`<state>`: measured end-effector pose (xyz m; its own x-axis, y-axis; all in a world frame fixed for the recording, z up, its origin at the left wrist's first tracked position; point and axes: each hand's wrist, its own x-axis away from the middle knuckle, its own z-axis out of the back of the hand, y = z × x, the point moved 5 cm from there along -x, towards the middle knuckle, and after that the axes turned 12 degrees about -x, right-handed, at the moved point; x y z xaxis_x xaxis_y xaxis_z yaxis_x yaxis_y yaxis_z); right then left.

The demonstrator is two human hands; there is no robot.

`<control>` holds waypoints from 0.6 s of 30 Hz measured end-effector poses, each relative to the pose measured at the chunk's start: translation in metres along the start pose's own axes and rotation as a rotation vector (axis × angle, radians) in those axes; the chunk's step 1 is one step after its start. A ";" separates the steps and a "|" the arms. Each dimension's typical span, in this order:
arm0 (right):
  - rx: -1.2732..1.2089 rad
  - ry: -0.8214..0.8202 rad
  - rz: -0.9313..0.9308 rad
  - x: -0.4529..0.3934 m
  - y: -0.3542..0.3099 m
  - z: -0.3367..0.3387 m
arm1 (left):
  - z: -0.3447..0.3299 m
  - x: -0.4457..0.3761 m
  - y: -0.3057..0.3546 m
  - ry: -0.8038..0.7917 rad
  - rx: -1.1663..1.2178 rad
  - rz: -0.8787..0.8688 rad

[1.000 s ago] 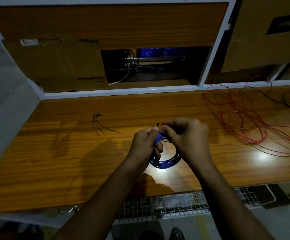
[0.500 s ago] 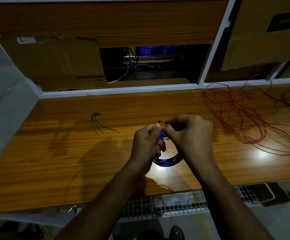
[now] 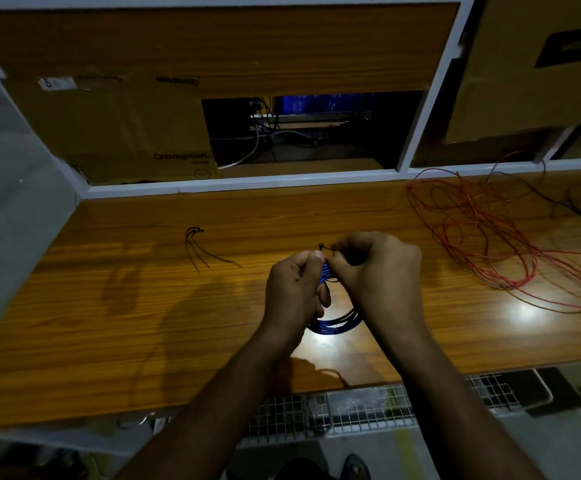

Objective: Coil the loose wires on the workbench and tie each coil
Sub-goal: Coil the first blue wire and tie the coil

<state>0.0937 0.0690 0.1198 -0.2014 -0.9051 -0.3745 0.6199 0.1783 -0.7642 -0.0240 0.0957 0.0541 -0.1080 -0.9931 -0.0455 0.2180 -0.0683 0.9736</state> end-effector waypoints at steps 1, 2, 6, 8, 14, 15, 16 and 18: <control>0.001 0.003 0.004 0.000 -0.001 0.000 | 0.001 0.000 0.000 0.005 -0.009 -0.006; 0.003 0.007 0.008 0.000 -0.001 0.000 | 0.001 0.000 0.000 0.010 -0.018 -0.010; 0.013 0.020 0.020 -0.001 -0.004 0.000 | 0.004 0.000 0.002 0.026 -0.035 -0.018; 0.017 0.015 0.020 -0.001 -0.005 -0.001 | 0.004 0.000 0.002 0.024 -0.025 0.002; 0.017 0.005 0.033 -0.002 -0.007 -0.001 | 0.006 -0.001 0.001 0.020 -0.053 0.001; 0.020 0.003 0.035 -0.002 -0.007 -0.001 | 0.006 -0.001 0.001 0.021 -0.055 -0.001; 0.022 -0.001 0.034 -0.003 -0.007 -0.002 | 0.007 -0.001 0.001 0.022 -0.056 -0.001; 0.019 -0.008 0.031 -0.003 -0.008 -0.003 | 0.007 -0.002 0.001 0.024 -0.057 -0.002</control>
<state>0.0876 0.0713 0.1252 -0.1755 -0.9023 -0.3939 0.6403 0.1993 -0.7418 -0.0301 0.0983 0.0572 -0.0857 -0.9949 -0.0536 0.2732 -0.0752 0.9590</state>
